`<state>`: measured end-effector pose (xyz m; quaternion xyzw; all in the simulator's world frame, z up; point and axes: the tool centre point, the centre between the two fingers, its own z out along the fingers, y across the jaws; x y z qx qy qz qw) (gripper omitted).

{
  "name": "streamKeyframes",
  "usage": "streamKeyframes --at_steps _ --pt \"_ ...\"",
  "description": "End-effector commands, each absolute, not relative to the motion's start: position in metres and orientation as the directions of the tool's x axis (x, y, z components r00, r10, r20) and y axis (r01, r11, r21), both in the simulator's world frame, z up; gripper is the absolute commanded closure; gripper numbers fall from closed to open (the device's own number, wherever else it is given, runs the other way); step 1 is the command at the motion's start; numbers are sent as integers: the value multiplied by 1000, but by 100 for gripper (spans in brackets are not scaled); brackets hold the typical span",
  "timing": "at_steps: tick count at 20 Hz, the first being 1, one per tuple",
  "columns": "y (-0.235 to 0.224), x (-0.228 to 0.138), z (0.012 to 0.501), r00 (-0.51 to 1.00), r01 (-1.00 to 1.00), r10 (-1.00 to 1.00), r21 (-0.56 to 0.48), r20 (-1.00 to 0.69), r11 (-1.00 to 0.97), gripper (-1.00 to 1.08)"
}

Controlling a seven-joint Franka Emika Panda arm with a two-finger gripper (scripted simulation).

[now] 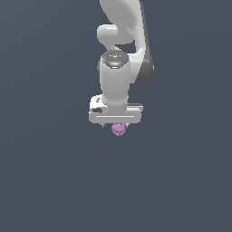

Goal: Pick up the object and move it to a goal position.

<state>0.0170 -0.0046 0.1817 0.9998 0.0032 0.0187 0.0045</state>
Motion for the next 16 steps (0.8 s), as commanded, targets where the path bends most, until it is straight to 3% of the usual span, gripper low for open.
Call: streamKeyframes --at_steps 1,16 --pt "-5 17 182 999 6 6 9 37 -1000 -92" --pt "-21 24 187 998 -37 -38 -11 56 -999 -92"
